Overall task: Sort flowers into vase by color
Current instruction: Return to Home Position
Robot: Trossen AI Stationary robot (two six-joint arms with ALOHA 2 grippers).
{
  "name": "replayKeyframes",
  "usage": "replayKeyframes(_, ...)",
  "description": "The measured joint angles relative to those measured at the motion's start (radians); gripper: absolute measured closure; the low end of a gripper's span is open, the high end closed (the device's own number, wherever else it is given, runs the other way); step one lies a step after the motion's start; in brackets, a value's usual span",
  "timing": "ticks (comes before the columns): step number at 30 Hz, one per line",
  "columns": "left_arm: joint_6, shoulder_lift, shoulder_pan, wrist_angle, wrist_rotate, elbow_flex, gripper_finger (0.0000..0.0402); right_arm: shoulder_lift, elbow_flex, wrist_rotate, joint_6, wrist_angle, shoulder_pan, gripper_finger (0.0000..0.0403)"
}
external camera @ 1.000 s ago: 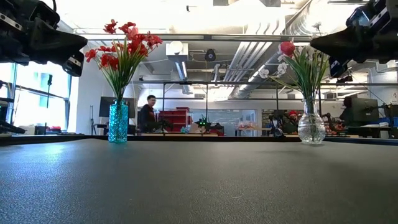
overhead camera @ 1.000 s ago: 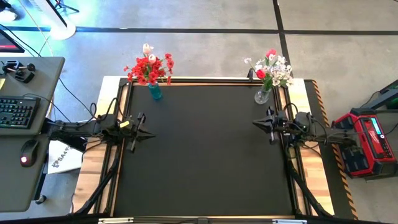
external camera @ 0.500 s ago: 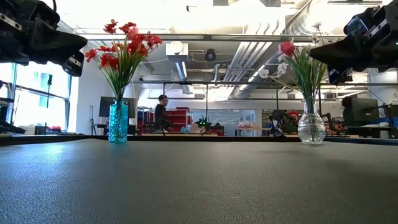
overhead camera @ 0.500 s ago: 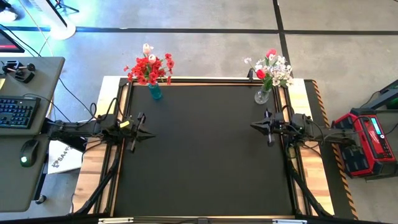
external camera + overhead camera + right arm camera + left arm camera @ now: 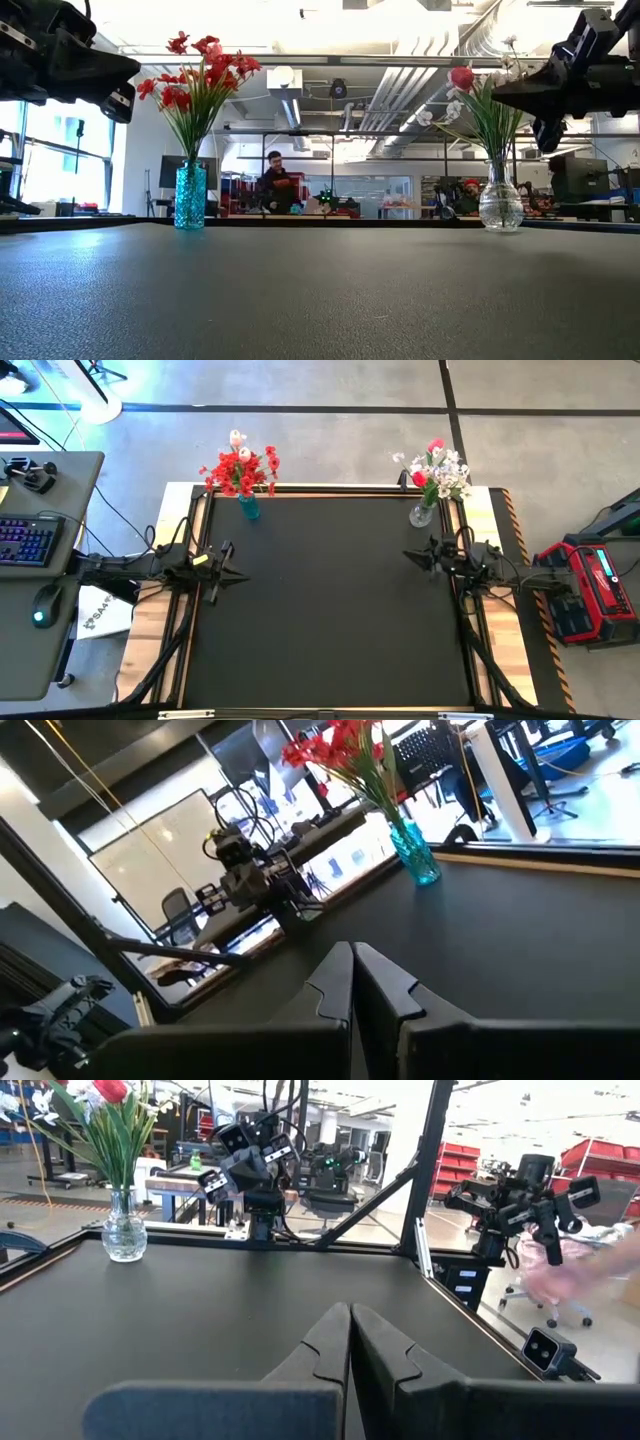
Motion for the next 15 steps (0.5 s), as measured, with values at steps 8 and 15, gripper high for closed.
replayKeyframes(8, 0.000, 0.000, 0.000, 0.000, 0.000, 0.000, 0.0401, 0.000, 0.000, -0.001, 0.000, -0.016, 0.000, 0.0403)
replayKeyframes(15, 0.000, 0.000, 0.000, 0.000, 0.000, 0.000, 0.0401, 0.000, 0.000, -0.004, 0.000, -0.016, 0.000, 0.0402)
